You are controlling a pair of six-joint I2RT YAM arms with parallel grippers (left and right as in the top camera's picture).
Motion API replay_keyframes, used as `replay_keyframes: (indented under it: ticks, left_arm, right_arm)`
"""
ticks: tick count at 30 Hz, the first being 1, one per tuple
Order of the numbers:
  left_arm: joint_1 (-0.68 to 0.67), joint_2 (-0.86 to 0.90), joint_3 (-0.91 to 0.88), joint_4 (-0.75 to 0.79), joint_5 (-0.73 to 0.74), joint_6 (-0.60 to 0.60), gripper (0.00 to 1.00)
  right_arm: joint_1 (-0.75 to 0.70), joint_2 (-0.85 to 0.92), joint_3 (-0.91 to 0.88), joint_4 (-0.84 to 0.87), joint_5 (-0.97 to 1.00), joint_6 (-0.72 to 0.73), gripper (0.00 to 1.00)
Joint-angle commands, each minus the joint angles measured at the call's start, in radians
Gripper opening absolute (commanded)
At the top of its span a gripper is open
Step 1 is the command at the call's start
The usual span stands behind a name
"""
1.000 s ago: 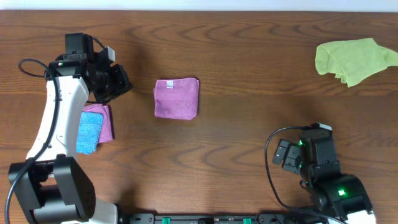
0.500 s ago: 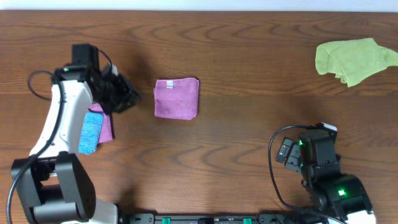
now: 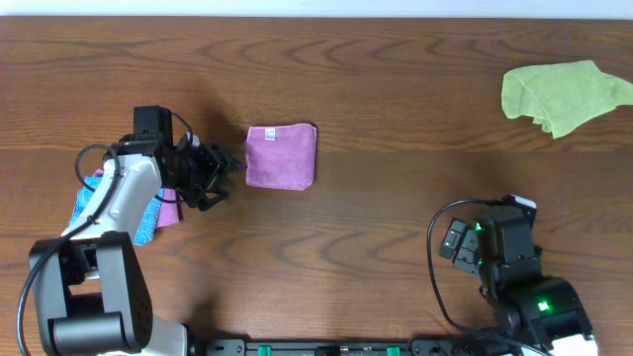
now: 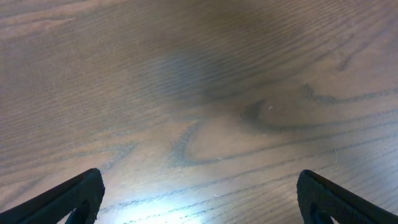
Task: Fold the cloth
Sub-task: 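Reach the left gripper to the folded purple square and grasp its edge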
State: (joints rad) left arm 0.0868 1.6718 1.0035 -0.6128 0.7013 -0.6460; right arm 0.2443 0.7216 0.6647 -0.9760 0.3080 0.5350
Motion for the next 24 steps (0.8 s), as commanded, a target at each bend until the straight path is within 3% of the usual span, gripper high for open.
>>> replay_keyframes:
  ticks: [1,13,24]
  left_arm:
    - [-0.003,-0.006,-0.004,0.001,0.008,-0.024,0.8]
    - [-0.132,-0.006,-0.008,0.146,-0.101,-0.157,0.93]
    - [-0.192,-0.005,-0.055,0.146,-0.234,-0.209,0.98]
  right_arm:
    - [-0.008,-0.006,-0.006,-0.001,0.017,0.018,0.99]
    - [-0.008,-0.006,-0.006,-0.001,0.017,0.018,0.99]
    - [-0.008,-0.006,-0.006,-0.001,0.017,0.018,0.99]
